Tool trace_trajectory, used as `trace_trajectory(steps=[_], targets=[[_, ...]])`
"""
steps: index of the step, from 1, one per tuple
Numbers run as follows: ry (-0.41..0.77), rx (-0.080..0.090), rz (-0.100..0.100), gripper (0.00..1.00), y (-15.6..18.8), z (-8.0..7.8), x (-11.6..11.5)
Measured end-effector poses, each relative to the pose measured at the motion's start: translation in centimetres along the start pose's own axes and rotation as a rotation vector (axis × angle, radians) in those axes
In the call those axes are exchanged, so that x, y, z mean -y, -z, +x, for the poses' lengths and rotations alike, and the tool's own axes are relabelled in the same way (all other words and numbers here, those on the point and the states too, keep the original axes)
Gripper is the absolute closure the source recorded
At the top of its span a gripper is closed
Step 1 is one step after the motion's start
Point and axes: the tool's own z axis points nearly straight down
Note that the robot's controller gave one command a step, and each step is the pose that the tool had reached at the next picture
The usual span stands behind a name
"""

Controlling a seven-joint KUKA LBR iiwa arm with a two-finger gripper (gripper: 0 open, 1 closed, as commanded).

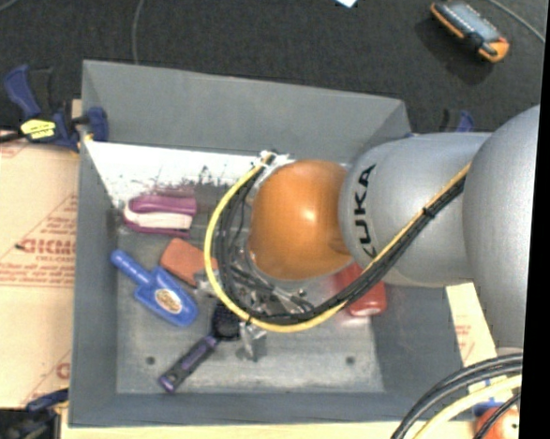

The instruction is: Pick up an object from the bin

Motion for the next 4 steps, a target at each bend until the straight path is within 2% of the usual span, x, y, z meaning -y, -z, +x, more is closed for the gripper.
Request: trace_trajectory(steps=[1,2,3,4], targets=[[0.204,-0.007,-0.002,0.00,-2.2,-0.5,-0.1],[0.642,0.004,0.004,0.00,-5.3,-1.1,5.9],[0.599,0.000,-0.002,1.00,-5.3,-0.8,5.1],[0.598,0.000,-0.002,1.00,-5.3,-0.8,5.1]])
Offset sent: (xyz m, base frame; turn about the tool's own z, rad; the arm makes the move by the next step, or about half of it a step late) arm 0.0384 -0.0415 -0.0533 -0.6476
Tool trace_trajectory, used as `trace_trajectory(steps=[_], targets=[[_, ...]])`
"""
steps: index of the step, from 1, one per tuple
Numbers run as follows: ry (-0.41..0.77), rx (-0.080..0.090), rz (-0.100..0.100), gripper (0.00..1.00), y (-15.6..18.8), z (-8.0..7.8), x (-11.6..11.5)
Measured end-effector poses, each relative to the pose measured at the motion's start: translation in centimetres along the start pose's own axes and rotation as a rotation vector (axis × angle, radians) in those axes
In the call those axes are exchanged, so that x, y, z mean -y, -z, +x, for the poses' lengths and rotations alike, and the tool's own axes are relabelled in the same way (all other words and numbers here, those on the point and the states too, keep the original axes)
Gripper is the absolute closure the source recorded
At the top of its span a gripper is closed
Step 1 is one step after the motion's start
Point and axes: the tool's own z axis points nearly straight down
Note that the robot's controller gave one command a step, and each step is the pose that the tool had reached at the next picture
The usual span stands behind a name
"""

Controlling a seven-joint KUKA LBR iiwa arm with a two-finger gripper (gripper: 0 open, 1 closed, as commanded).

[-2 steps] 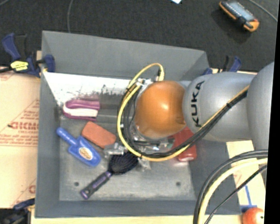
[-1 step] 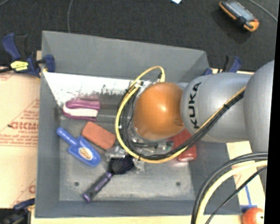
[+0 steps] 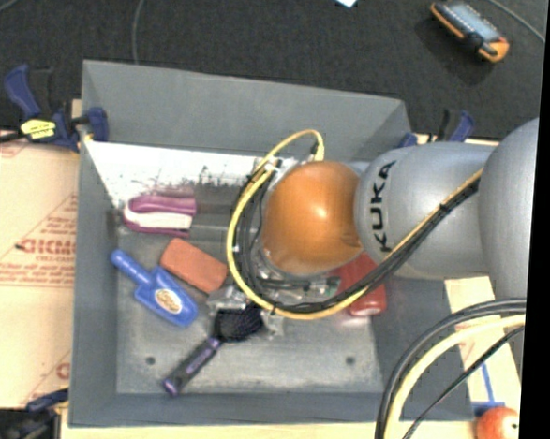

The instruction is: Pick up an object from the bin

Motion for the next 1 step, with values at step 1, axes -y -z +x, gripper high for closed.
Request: trace_trajectory(steps=[1], targets=[[-0.002,-0.001,0.000,1.00,1.19,0.08,-0.01]])
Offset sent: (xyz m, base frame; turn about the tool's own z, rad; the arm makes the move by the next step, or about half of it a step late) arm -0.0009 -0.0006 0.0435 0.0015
